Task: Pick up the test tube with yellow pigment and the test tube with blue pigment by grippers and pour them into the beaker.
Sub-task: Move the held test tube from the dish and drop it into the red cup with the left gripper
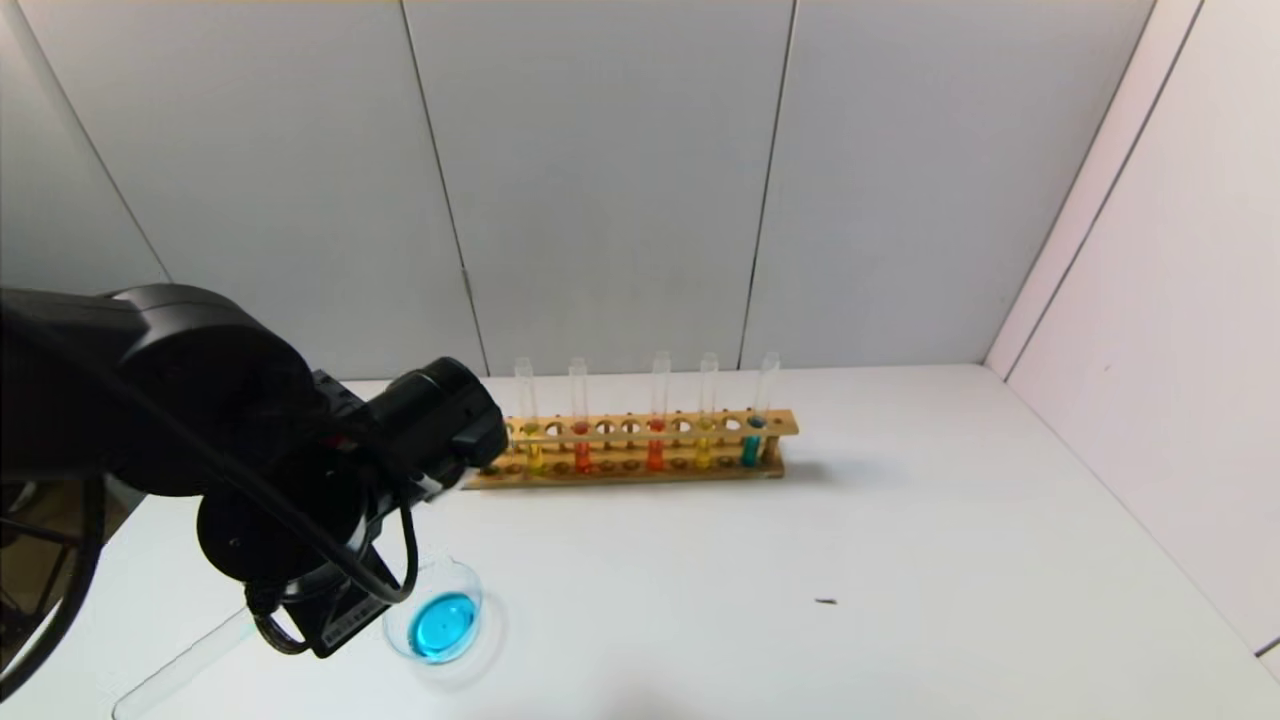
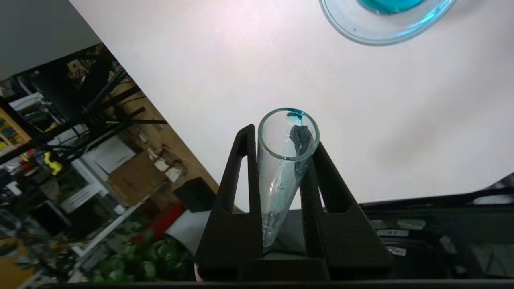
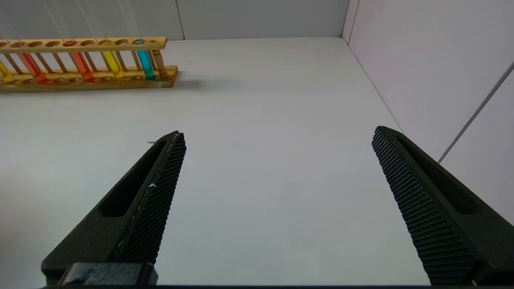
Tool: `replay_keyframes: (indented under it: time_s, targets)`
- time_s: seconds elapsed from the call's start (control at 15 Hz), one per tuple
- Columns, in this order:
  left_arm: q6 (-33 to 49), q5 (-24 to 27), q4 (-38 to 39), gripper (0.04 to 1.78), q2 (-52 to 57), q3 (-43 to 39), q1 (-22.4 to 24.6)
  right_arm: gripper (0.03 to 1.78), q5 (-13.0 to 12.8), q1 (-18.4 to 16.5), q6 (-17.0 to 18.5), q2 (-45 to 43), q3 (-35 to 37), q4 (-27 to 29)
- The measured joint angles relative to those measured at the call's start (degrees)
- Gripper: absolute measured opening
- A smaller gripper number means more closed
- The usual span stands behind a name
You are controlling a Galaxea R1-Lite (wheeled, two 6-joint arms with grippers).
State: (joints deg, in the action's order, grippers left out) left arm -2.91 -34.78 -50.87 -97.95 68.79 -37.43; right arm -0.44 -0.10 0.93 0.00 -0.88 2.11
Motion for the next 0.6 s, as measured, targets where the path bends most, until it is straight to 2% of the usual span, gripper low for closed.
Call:
replay_keyframes:
  time_s: [0.27, 0.6]
  targets:
    - [2.1, 0.2, 4.5, 0.32, 3.6, 0.1, 3.4, 1.7, 0.0, 0.0, 0.0, 0.0, 0.0, 0.0]
    - [3.6, 1.2, 18.3, 0.32, 7.5, -1.5, 10.0, 1.7, 0.0, 0.0, 0.0, 0.0, 0.0, 0.0]
